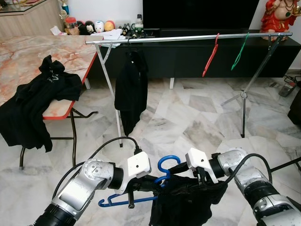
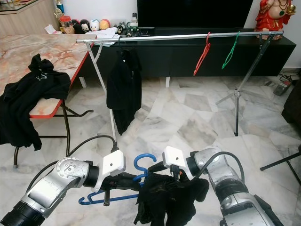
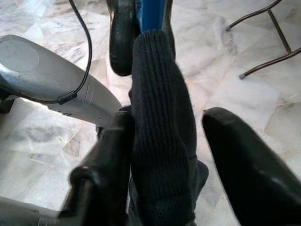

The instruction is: Hang hanger

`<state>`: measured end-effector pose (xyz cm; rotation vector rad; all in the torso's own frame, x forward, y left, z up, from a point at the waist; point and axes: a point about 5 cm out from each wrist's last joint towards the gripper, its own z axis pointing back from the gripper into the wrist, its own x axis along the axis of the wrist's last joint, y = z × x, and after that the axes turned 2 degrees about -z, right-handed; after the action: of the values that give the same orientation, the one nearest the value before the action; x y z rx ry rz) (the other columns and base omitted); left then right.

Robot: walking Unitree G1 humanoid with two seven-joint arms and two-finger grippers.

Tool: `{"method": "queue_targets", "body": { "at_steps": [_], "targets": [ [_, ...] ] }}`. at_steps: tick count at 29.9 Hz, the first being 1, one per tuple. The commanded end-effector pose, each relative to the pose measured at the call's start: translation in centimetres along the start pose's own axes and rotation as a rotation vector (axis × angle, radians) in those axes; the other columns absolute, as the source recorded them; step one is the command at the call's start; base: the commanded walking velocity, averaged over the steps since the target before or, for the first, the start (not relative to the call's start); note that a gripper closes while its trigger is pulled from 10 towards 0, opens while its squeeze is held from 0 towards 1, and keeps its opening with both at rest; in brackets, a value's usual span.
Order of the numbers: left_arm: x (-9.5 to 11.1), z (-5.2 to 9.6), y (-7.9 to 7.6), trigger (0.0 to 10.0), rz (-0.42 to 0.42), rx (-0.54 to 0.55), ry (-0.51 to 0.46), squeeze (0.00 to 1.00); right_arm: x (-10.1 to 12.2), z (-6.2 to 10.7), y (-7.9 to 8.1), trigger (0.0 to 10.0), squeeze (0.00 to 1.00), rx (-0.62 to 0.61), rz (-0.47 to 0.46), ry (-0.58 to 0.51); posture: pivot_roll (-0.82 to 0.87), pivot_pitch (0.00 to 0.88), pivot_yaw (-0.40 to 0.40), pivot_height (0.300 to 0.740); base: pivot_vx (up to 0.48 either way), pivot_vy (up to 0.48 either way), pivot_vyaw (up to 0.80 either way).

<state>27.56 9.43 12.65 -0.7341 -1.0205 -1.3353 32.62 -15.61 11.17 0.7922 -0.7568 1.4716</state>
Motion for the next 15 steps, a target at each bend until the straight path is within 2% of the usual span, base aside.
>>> {"method": "queue_targets", "body": {
  "at_steps": [1, 5, 15],
  "targets": [
    [1.75, 0.0, 0.27, 10.0, -0.072, -0.009, -0.039, 0.0, -0.3, 0.01, 0.19, 0.0, 0.0, 0.03, -0.005, 0.035, 0.07, 0.096, -0.01, 0.74, 0.0, 0.0, 0.0],
    [1.99, -0.08, 0.4, 10.0, -0.081, -0.007, -0.041, 0.0, -0.93, -0.02, 0.33, 0.0, 0.0, 0.026, -0.007, 0.093, 0.08, 0.091, -0.01, 0.74, 0.0, 0.0, 0.0],
    [2.08, -0.39, 0.35, 10.0, -0.082, -0.001, -0.045, 0.0, -1.03, -0.31, 0.2, 0.0, 0.0, -0.013, -0.017, 0.085, 0.08, 0.076, -0.01, 0.74, 0.0, 0.0, 0.0]
  ]
}}
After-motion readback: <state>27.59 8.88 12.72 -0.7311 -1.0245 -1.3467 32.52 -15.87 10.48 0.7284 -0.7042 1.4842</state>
